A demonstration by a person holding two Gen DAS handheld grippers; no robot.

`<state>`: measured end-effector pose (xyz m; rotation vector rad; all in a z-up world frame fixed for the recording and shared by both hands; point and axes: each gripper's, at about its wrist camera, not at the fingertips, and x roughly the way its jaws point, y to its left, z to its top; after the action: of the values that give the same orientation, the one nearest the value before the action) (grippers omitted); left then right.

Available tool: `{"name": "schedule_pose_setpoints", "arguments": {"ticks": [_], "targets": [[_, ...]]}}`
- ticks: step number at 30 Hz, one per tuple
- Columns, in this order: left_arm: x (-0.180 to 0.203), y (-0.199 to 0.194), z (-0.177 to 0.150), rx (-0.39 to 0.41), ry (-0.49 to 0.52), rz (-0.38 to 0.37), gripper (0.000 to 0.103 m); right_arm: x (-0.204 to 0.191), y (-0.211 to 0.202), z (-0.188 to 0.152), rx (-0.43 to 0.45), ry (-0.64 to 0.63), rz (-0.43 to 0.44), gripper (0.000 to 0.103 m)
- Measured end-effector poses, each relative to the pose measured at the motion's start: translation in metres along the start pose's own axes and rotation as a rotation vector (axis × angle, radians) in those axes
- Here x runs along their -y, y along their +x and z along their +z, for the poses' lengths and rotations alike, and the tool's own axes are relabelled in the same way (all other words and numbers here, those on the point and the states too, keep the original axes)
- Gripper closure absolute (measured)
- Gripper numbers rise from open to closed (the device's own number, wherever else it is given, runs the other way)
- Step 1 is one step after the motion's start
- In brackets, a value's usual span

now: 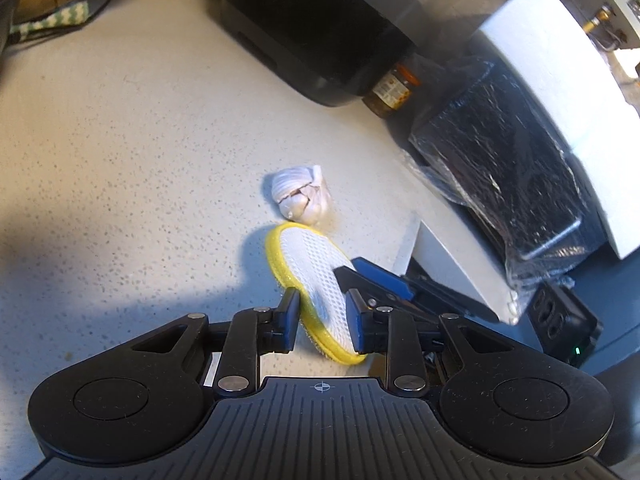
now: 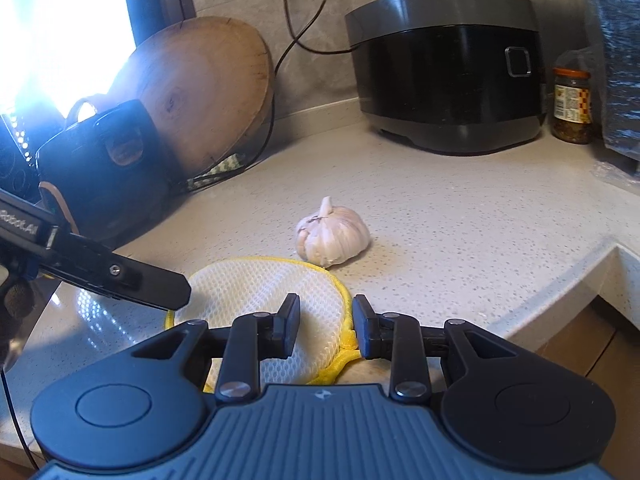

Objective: Collect trash
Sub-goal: 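Lift the sponge pad edge-up with the left tool, then grasp the garlic bulb with the right tool while the left tool holds the pad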

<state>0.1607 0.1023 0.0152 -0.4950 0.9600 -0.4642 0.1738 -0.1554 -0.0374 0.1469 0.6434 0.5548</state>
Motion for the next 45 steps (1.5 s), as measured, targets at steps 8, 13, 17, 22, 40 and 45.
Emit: {"name": "schedule_pose_setpoints", "arguments": {"ticks": [8, 13, 17, 22, 40, 45], "targets": [[-0.018, 0.021, 0.0, -0.014, -0.079, 0.058, 0.081, 0.013, -0.016, -0.005, 0.021, 0.028, 0.019, 0.073], [-0.011, 0.021, 0.009, 0.028, -0.035, 0.041, 0.081, 0.012, -0.043, -0.012, 0.051, 0.0, 0.033, 0.073], [-0.004, 0.04, 0.011, -0.03, -0.009, 0.025, 0.082, 0.02, -0.057, -0.022, 0.067, 0.051, 0.026, 0.064], [0.02, 0.048, 0.001, -0.088, 0.073, -0.013, 0.081, 0.032, -0.066, -0.03, 0.088, 0.099, -0.023, 0.058], [0.057, 0.072, -0.004, -0.078, 0.132, -0.061, 0.076, 0.056, -0.063, -0.049, 0.071, 0.175, 0.009, 0.058], [0.058, 0.03, -0.011, 0.052, 0.144, -0.05, 0.084, 0.035, -0.066, -0.034, 0.104, 0.068, -0.02, 0.058]]}}
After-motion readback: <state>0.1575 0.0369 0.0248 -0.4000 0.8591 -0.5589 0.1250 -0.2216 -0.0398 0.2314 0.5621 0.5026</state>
